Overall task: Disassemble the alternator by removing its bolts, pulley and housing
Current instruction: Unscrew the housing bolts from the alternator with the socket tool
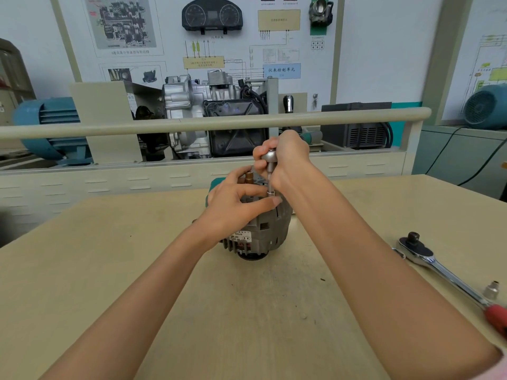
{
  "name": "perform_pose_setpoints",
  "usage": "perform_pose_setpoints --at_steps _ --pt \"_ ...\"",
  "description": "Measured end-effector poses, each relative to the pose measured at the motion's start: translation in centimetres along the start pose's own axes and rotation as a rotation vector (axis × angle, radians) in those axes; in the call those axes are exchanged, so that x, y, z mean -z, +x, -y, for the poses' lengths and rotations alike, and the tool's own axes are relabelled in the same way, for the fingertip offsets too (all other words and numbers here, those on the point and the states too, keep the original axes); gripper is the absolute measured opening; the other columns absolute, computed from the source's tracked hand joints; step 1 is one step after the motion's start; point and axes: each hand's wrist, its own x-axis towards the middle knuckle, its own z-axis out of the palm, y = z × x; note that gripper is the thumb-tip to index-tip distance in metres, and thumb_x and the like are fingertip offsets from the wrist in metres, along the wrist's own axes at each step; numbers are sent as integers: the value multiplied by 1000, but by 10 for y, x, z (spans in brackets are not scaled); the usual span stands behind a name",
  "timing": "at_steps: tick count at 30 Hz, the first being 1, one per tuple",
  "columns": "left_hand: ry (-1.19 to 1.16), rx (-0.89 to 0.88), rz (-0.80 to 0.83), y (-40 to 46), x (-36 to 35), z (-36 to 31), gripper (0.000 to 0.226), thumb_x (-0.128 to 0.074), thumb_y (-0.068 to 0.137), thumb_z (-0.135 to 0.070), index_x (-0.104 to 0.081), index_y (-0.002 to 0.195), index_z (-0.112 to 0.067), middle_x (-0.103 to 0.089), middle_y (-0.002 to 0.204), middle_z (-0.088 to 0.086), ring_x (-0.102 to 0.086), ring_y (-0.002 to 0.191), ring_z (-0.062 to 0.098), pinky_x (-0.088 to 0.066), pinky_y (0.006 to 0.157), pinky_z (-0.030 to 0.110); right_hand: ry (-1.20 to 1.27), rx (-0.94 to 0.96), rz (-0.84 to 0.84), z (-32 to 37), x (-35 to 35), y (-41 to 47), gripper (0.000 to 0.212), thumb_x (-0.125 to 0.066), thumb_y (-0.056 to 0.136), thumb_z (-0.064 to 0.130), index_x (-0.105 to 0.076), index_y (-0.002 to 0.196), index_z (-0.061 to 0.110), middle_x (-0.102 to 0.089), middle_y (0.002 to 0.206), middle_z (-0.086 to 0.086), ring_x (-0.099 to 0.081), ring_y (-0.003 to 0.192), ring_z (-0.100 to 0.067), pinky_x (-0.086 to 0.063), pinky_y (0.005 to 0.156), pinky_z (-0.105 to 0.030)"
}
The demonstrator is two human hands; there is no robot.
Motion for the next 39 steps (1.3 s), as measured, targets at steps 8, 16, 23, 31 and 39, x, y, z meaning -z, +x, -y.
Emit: perform_pose_setpoints --at_steps 8,16,23,31,39 --pt "5 -20 -8 2 0 5 10 -72 82 -35 -76 92 -34 -29 152 -11 -29 140 16 -27 114 49 -26 -7 10 0 0 2 31 -19 89 0 -33 64 14 -31 28 3 -32 24 -10 -21 34 -11" --pt "-239 -67 63 1 14 15 9 -76 65 -37 -77 73 -34 -56 116 -29 -54 106 -12 -45 87 15 -220 -442 434 1 -4 13 27 -24 92 8 -46 77 8 -34 36 9 -31 23 -2 -17 24 -12" --pt "-305 -98 230 0 25 20 14 -66 75 -32 -78 79 -34 -72 106 -7 -64 103 -2 -46 79 7 -283 -659 696 -5 -15 16 19 -37 73 6 -52 84 3 -39 38 7 -35 22 -3 -15 28 -8" --pt "-306 -100 171 2 20 22 18 -68 68 -34 -79 81 -28 -63 103 -29 -60 100 -7 -49 90 14 -18 -404 429 -9 -5 11 20 -30 87 5 -44 73 11 -37 39 9 -35 26 -1 -20 25 -12" --pt "-187 -127 62 -7 16 11 71 -43 76 23 -66 43 -35 -42 113 49 -52 73 19 -27 40 16 158 408 -132 -45 -16 -13 14 -26 98 1 -33 101 13 -45 80 -3 -54 52 -10 -39 40 -9"
